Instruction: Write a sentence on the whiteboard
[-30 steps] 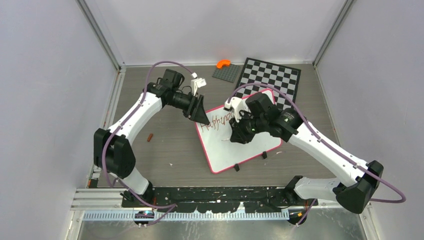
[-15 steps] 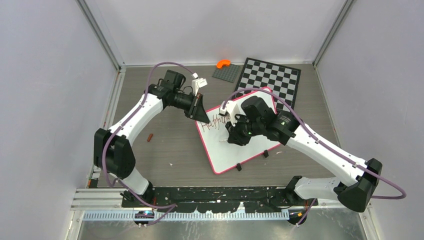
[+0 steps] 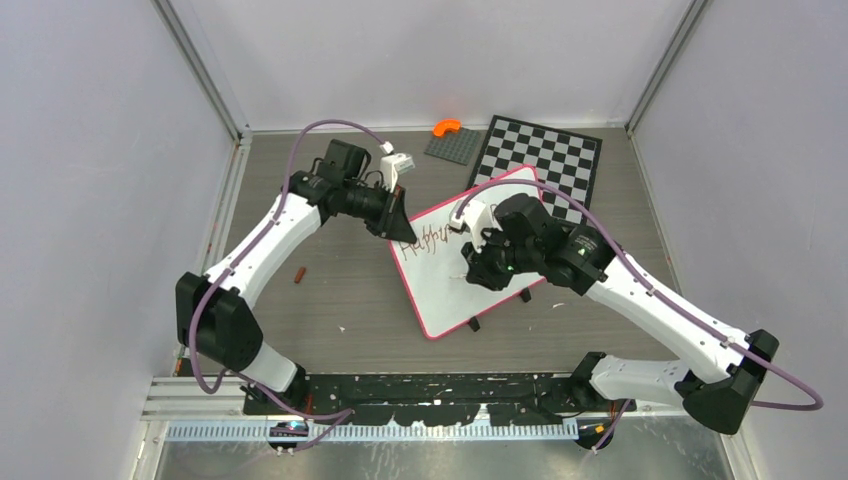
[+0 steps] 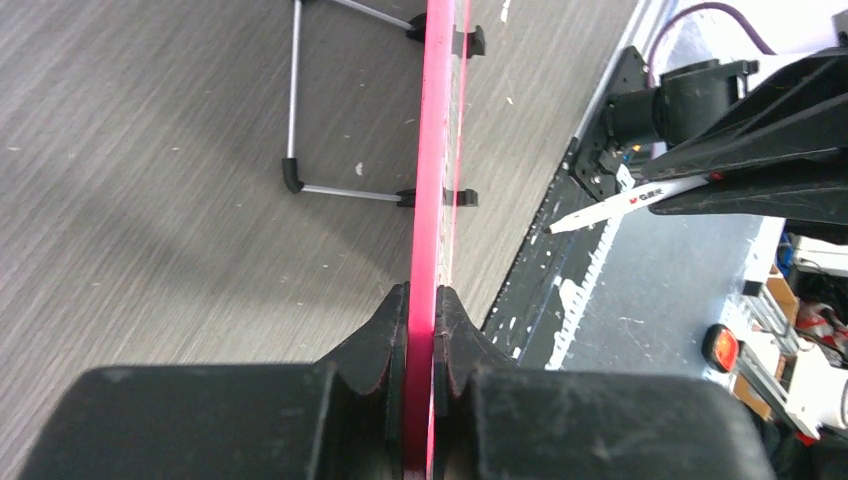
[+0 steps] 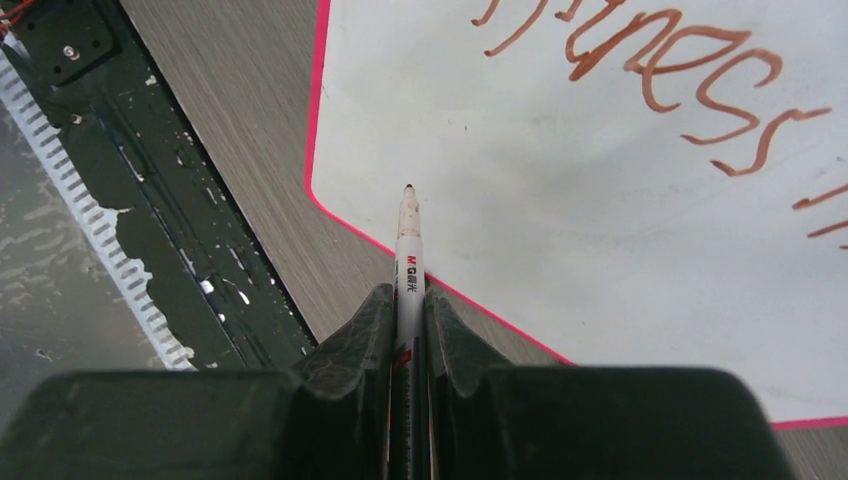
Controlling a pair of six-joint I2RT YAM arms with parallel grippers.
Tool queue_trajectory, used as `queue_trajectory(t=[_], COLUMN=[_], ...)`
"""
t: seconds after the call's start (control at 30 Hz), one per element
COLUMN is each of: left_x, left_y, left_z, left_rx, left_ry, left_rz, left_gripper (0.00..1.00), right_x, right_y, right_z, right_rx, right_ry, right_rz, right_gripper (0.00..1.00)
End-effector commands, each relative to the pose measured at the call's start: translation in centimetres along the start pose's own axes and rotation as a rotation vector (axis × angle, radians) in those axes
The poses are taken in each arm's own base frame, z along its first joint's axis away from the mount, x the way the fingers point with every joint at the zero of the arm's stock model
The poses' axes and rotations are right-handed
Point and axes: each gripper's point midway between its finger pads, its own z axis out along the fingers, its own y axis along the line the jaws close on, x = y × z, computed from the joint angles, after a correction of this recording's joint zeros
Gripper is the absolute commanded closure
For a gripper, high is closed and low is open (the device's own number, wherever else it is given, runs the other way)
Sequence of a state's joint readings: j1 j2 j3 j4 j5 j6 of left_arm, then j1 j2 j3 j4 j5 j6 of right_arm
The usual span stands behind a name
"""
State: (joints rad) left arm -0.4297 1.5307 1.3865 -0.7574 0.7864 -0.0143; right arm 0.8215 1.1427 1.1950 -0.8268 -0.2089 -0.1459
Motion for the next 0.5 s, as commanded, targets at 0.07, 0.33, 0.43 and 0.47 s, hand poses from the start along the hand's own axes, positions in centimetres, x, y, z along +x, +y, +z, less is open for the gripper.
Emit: queue_trajectory(t=[0.07, 0.33, 0.43, 0.47], left_x=[-2.1, -2.7, -2.8, -2.8], left_y=[8.0, 8.1, 8.4, 8.6], left_z=[-2.9, -2.7, -2.6, -2.6], left_rx=[-0.455, -0.312, -0.291, -0.297], left_ry=[-0.035, 0.010, 0.016, 0.018], left_rz=[0.109, 0.130, 0.121, 0.119], left_gripper=[1.00, 1.00, 1.00, 1.00], right_x=[-1.1, -1.5, -2.4, -2.6], right_y=[-1.9, -4.0, -4.1, -4.0], right_z=[-1.3, 0.6, 1.1, 1.2], right_rx=[0.104, 0.189, 0.184, 0.181], right_ry=[-0.052, -0.059, -0.088, -0.101], right_rz=[-0.013, -0.039, -0.035, -0.031], right_gripper=[1.00, 1.00, 1.00, 1.00])
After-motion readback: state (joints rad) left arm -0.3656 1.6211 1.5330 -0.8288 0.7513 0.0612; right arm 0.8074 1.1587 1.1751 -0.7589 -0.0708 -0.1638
